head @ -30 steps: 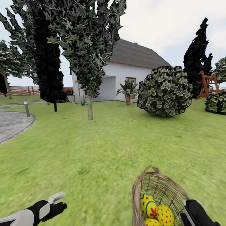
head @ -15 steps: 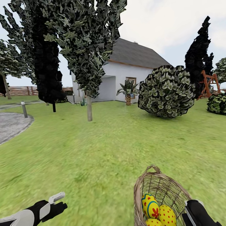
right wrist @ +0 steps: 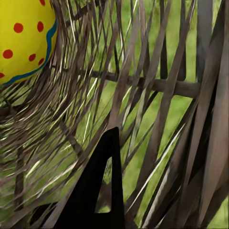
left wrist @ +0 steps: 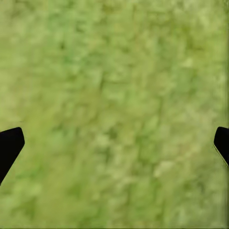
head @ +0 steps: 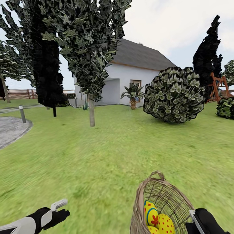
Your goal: Take the three Easter eggs out of the wicker basket on the lawn in the garden, then place them on the lawn next to a single tree (choose any tree) so that all three eggs are next to the same tree and none are left in the basket.
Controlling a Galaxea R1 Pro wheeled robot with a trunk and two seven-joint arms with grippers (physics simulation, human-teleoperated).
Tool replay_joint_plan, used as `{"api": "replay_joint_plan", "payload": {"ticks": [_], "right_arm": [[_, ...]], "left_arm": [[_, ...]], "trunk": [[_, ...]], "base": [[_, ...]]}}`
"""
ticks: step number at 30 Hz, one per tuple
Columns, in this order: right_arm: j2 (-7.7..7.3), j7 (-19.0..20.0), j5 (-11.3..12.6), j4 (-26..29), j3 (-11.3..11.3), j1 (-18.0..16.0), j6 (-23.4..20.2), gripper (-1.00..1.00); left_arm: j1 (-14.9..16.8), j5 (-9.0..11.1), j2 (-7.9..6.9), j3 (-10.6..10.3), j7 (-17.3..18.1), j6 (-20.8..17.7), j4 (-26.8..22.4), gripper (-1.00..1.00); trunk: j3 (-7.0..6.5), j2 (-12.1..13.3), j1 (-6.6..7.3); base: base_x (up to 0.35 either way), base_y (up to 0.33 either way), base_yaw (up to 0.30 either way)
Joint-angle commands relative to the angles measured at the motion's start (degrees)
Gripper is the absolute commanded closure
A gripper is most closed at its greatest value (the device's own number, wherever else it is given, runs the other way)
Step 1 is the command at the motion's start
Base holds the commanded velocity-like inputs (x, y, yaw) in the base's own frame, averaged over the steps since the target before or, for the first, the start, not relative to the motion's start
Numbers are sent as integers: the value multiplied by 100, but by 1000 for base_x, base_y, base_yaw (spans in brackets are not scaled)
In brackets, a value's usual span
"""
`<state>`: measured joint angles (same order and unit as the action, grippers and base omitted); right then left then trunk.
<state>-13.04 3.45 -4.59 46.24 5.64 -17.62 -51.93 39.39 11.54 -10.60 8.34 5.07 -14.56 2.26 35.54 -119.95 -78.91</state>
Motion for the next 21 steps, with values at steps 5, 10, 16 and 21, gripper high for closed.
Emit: {"api": "replay_joint_plan", "payload": {"ticks": [5, 10, 16, 21], "right_arm": [[-24, 26, 23, -40, 10, -4, -21, 100], [-11, 22, 12, -45, -6, -4, -18, 100], [3, 24, 11, -45, -14, -4, -19, 100], [-21, 20, 11, -45, 6, -4, -13, 100]], "left_arm": [[7, 15, -3, 44, 12, -14, 11, -100], [7, 15, -3, 44, 12, -13, 11, -100], [6, 15, -3, 44, 12, -12, 11, -100], [7, 15, -3, 44, 13, -12, 11, -100]], "trunk": [[7, -3, -2], [7, -3, -2], [7, -3, -2], [7, -3, -2]], "base": [[325, 0, 0], [325, 0, 0], [325, 0, 0], [325, 0, 0]]}}
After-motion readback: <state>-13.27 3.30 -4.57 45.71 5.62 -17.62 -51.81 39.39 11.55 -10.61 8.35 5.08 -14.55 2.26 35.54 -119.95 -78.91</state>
